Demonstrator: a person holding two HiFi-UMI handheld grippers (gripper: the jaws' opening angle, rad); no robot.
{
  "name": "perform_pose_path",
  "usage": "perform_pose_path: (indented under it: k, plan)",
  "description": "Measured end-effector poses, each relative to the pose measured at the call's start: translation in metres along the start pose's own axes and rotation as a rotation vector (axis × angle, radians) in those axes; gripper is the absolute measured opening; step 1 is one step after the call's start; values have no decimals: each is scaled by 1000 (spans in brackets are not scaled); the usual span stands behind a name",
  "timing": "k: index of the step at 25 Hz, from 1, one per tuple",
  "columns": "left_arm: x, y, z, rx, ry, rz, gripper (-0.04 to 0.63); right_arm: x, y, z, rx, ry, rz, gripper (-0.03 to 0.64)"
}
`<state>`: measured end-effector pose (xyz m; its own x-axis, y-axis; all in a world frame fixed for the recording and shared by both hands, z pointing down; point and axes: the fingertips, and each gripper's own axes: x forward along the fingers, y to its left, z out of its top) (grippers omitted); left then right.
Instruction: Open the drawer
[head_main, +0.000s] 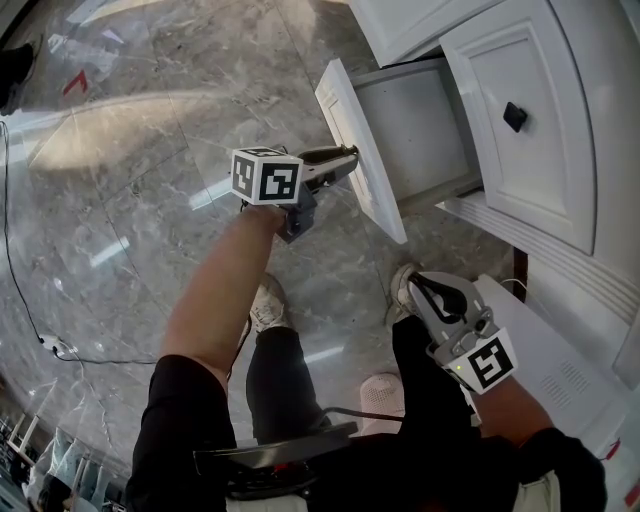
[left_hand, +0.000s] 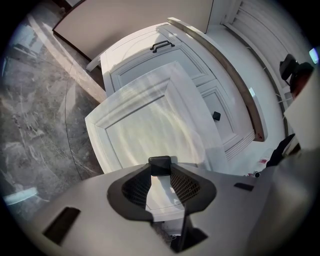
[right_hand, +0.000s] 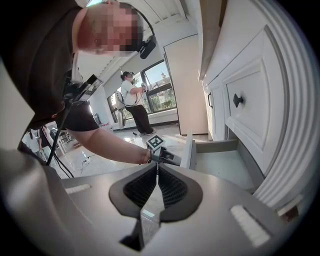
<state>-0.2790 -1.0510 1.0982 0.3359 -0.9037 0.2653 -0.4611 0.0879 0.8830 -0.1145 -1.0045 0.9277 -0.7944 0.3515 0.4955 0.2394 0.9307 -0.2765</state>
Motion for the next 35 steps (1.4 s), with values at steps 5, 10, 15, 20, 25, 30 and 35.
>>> perform_pose_path:
  k: [5, 10, 15, 20, 25, 30, 35]
  plan:
    - [-5, 1, -2, -1, -1, -3, 120, 1, 4, -2, 1, 5, 1, 0]
    - [-14, 3, -4, 0, -1, -1, 120, 3, 6, -1, -4, 2, 3, 0]
    - [-20, 2, -5, -2, -5, 1, 120, 5, 11, -1, -6, 7, 8, 0]
    - [-22, 3, -6, -1, -5, 0, 120, 8, 13, 0, -11, 5, 11, 0]
    - [-31, 4, -9, -10, -2, -11, 120, 8, 15, -2, -14, 14, 15, 0]
    - [-35, 5, -8, -5, -6, -7, 120, 10, 13, 1, -10, 9, 16, 0]
    - [-35, 5, -7, -3, -7, -11, 120, 11, 12, 0, -10, 6, 15, 0]
